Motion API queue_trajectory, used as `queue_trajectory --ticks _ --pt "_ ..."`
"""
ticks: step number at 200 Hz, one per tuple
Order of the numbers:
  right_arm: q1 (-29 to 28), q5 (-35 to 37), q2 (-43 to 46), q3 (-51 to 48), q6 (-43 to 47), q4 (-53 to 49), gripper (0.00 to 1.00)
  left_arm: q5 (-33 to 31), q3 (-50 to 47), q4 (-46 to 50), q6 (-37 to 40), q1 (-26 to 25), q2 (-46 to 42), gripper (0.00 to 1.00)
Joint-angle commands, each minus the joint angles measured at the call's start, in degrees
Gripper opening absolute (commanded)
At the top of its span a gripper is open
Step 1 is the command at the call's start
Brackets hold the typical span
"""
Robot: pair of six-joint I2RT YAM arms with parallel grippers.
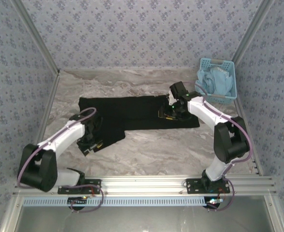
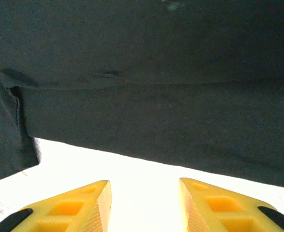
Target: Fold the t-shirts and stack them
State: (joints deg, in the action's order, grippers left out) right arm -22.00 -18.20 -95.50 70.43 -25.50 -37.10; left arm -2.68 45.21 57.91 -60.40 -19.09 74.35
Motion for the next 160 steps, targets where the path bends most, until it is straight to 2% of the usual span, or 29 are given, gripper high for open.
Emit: queue_trajectory --ticks 1,37,59,71,93,112,160 --pt "2.2 1.0 4.5 -3.9 -1.6 1.0 0.43 -0.9 0.4 -0.5 -0.9 4.1 -2.6 0.58" --pt "6.1 -1.0 8.0 -9.0 -2.0 4.0 0.43 7.2 1.3 -13.9 8.0 17.8 -2.2 0.56" --pt "6.5 -2.6 8.2 -9.3 -0.4 4.7 0.43 13.0 5.2 -22.5 15.0 23.6 2.8 0.54" --pt "6.8 -6.2 7.8 -10.0 -0.1 7.1 0.44 15.7 7.9 -24.9 19.6 26.0 6.8 0.53" --pt "7.0 -15.3 6.9 -10.1 0.0 13.1 0.47 18.8 10.7 -28.3 26.4 28.1 12.3 0.52" --pt "7.0 -19.3 6.9 -10.5 -3.4 17.8 0.50 18.6 12.8 -27.5 30.4 28.9 16.1 0.51" --pt "7.0 -19.5 6.7 -10.8 -8.2 21.2 0.51 17.2 14.0 -25.4 33.1 29.0 20.5 0.46"
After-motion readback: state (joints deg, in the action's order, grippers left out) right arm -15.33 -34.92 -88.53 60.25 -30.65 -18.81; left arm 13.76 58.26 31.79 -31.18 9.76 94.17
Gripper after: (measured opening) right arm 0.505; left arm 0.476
